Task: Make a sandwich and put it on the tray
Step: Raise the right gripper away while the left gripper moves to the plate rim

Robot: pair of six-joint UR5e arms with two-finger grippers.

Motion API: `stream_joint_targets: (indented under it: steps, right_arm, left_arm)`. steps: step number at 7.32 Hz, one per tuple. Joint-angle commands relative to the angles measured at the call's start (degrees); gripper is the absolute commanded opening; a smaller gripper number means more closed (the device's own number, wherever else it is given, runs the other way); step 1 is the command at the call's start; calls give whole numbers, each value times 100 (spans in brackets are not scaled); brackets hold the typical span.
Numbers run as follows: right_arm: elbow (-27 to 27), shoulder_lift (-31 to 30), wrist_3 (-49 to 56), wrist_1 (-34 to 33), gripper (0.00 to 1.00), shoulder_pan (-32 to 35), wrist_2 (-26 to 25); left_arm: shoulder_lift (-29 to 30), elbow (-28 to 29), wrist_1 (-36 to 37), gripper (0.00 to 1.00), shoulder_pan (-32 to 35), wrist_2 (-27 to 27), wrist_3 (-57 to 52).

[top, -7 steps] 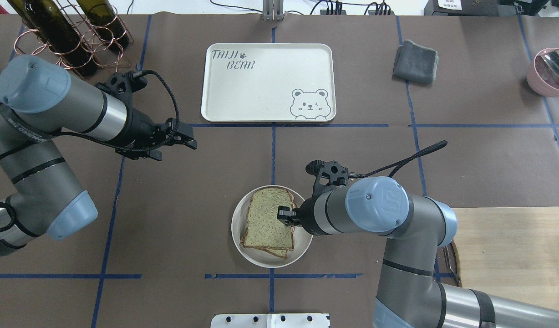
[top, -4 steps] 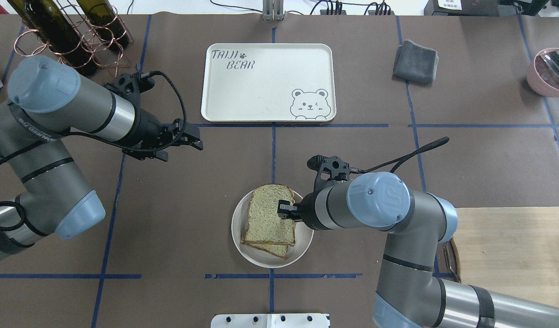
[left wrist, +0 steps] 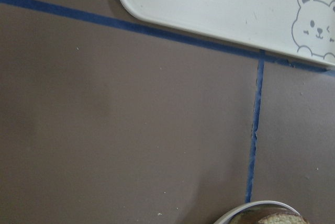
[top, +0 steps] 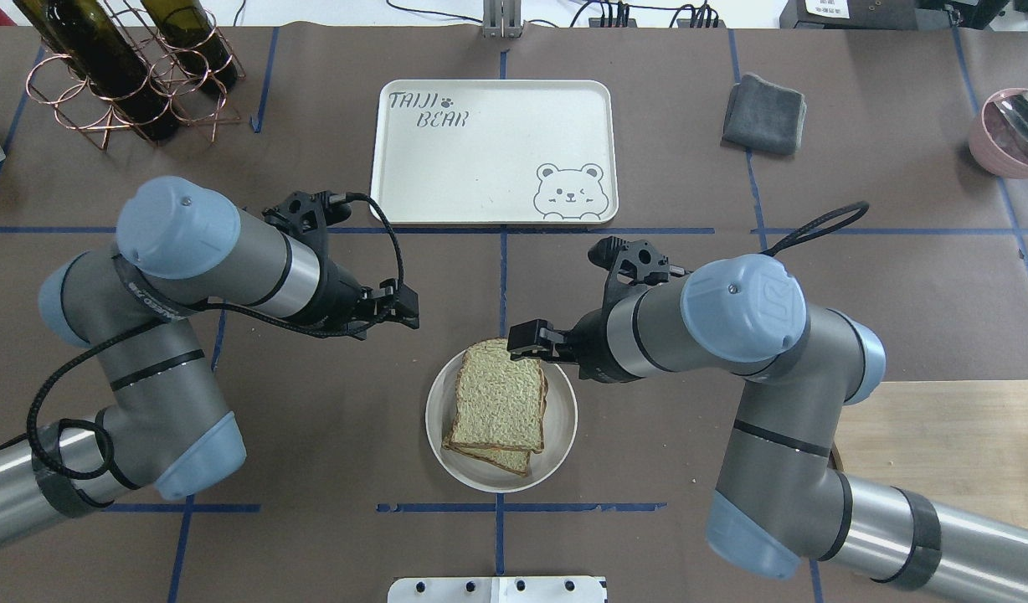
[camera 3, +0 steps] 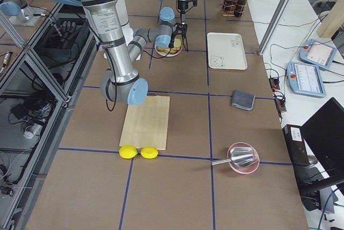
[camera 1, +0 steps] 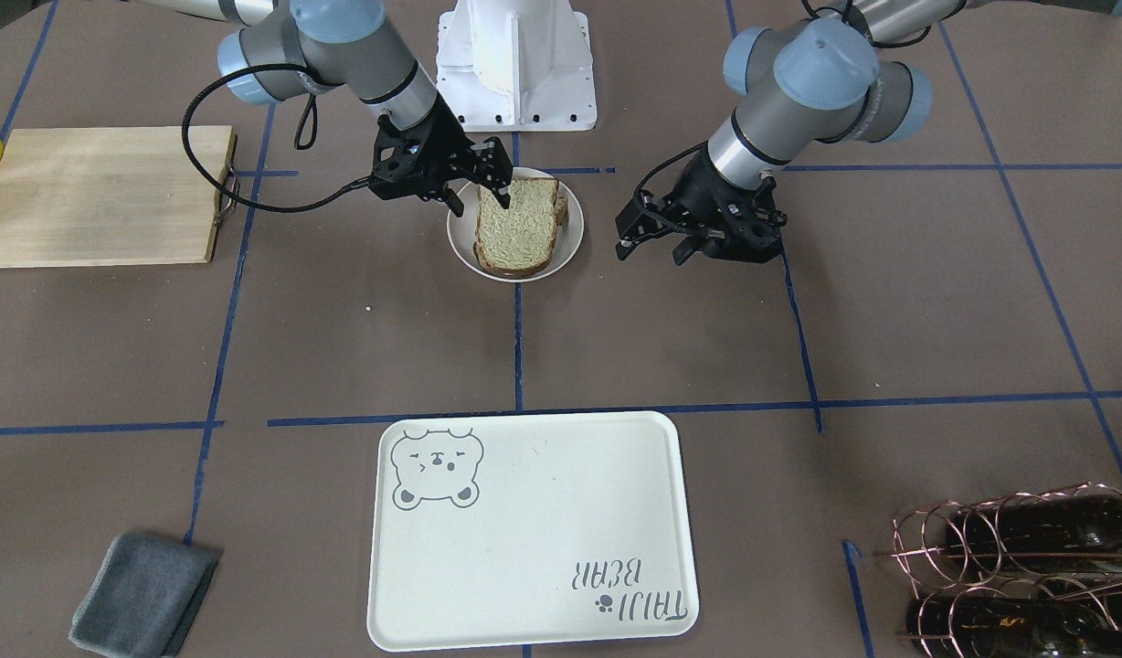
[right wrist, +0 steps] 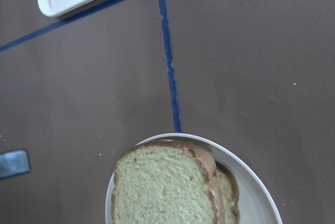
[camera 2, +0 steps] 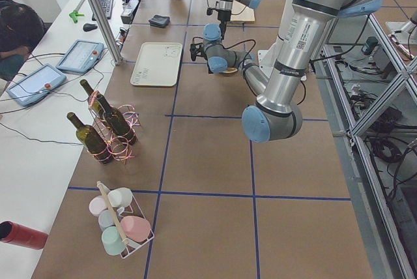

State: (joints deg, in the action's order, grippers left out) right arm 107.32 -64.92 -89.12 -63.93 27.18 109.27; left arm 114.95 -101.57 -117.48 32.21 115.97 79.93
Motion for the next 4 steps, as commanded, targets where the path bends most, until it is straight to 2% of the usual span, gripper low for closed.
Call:
stream_joint_targets:
  steps: [1, 3, 4]
  right_arm:
    - [174, -125, 0, -5, 100, 454, 559]
    - [219, -223, 8, -5, 100, 517, 569]
    - [219, -232, 8, -5, 100, 525, 569]
  left_arm:
    - [45, 75, 6, 63, -434, -277, 13]
    - [107, 295, -12, 57, -785, -286, 5]
    - [124, 357, -20, 54, -839, -495, -4]
